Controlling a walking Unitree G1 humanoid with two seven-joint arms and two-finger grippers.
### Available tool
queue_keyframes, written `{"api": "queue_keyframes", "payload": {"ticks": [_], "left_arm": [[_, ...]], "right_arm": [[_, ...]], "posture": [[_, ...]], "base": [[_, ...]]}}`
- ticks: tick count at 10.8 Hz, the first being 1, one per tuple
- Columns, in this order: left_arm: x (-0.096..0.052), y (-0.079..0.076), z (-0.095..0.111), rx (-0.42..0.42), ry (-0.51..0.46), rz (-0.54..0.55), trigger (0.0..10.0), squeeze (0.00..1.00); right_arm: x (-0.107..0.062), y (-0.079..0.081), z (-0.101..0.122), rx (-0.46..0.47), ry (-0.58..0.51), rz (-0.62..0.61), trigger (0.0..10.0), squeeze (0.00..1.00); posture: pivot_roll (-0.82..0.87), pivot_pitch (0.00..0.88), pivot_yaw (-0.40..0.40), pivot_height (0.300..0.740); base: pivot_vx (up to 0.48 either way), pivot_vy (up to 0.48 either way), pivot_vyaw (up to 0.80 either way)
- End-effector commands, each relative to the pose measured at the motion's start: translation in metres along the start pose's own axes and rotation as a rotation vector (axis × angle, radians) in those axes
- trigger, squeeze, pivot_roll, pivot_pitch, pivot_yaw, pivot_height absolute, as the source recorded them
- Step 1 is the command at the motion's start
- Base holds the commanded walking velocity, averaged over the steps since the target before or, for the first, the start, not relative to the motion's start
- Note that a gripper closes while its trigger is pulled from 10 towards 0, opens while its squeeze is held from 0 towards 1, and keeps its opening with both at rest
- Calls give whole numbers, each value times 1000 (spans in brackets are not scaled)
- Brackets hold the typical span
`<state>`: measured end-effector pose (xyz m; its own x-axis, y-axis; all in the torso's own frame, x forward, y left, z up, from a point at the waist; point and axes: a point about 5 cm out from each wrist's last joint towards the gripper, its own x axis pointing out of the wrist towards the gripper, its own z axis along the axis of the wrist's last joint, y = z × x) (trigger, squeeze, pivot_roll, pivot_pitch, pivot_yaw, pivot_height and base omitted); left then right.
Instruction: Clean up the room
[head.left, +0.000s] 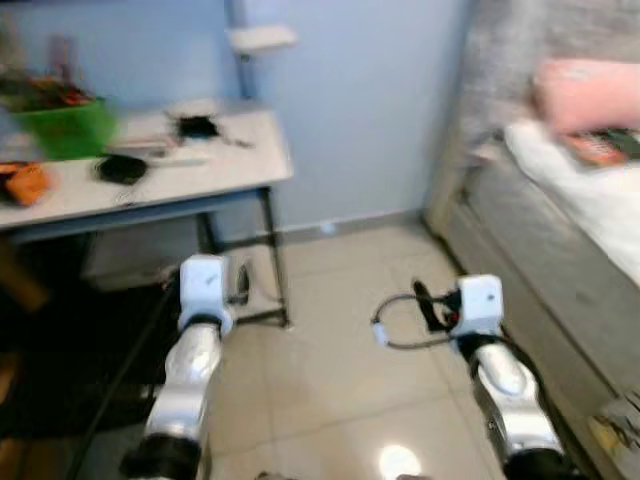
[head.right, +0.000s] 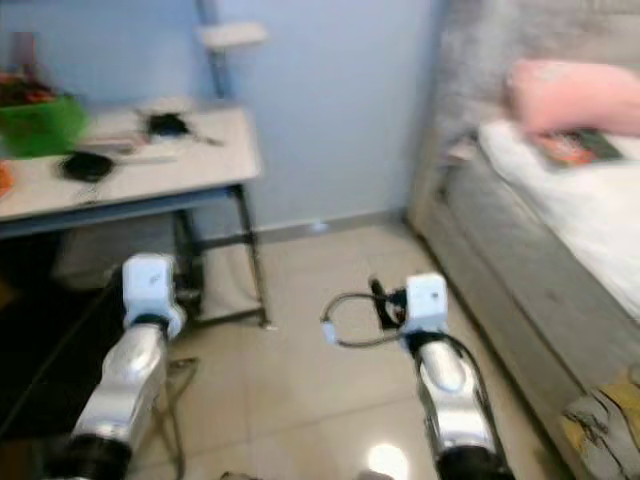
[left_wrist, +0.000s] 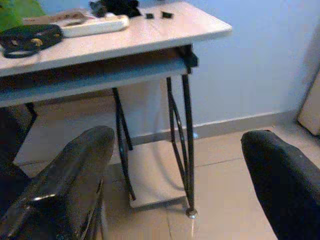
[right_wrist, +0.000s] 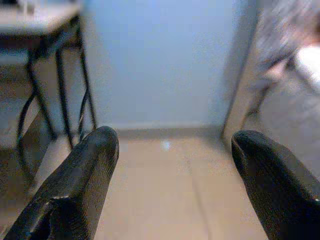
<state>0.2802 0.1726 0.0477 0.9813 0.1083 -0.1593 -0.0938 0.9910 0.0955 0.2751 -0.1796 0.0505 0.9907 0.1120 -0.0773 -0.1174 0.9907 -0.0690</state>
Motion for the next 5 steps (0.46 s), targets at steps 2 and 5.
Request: {"api": "queue_keyframes", "payload": {"ticks": [2,5], "left_arm": [[-4,-2,39,-3,-159,5,10000,0],[-10,-10,51,-48,-173,-24,10000,0]], "right_arm": [[4,-3,43,25,-189,-30,10000,78],[-7,2,31,53,-127,-32,10000,75]], "posture": [[-167,0,69,740],[-166,0,72,740]], "base": [[0,0,0],[0,0,0]]}}
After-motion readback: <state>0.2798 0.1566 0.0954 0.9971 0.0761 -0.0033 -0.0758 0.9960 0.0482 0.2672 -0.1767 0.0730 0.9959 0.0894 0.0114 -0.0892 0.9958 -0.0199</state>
